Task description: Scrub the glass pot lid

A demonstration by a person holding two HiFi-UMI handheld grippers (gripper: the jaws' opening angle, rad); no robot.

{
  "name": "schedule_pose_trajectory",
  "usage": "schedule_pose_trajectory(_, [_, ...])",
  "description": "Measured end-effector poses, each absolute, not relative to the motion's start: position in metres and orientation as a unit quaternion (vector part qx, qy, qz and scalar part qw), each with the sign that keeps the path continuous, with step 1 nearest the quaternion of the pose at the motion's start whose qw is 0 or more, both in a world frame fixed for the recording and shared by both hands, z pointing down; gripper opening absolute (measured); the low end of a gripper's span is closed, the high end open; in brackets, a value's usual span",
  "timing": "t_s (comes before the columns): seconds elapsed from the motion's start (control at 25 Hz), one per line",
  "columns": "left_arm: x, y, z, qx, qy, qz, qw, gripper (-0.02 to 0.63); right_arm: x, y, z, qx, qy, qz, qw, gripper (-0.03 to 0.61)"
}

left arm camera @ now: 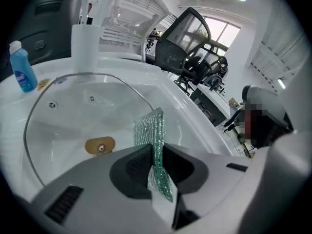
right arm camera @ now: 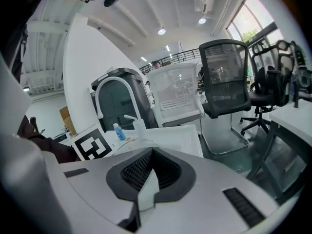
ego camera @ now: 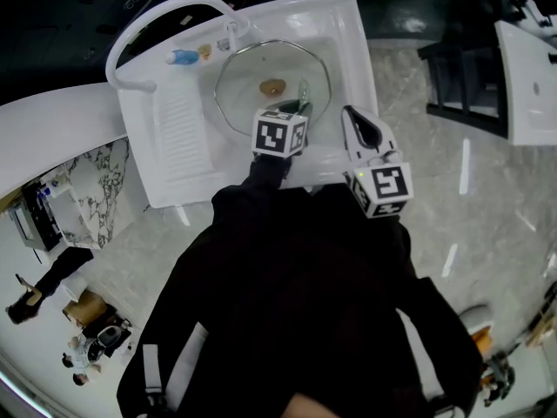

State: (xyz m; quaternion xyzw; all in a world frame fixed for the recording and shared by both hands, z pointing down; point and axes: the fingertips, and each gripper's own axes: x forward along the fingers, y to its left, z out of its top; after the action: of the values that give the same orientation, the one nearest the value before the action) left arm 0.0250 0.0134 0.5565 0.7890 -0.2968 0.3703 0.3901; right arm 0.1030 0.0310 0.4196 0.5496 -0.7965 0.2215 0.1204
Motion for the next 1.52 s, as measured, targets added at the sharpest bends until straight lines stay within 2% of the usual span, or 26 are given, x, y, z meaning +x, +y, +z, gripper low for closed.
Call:
schedule_pose_trajectory(0.48, [-0.07, 0.013, 0.545, 0.781, -0.324, 0.421, 0.329, 0.063, 0.07, 0.026, 0.415, 0.51, -0.824, 0.209, 0.13, 0.002])
schedule_pose_trajectory(0.96, [-0.145, 0.042, 0.562, 0.742, -0.248, 0.605, 0.144, 0.063, 0.056, 0.023, 0.419, 0.489, -0.838, 0.199, 0.138, 0.003])
schedule_pose_trajectory(1.16, [-0.148, 0.05, 0.586, 0.729, -0.214, 0.635, 0.14, 0.063, 0.057, 0.026, 0.421, 0.491, -0.836, 0.203, 0.142, 0.003])
schedule_pose_trajectory(1.52, [-0.138, 0.059, 0.615, 0.729, -0.178, 0.635, 0.185, 0.063, 0.064, 0.031, 0.419, 0.5, -0.828, 0.211, 0.143, 0.003])
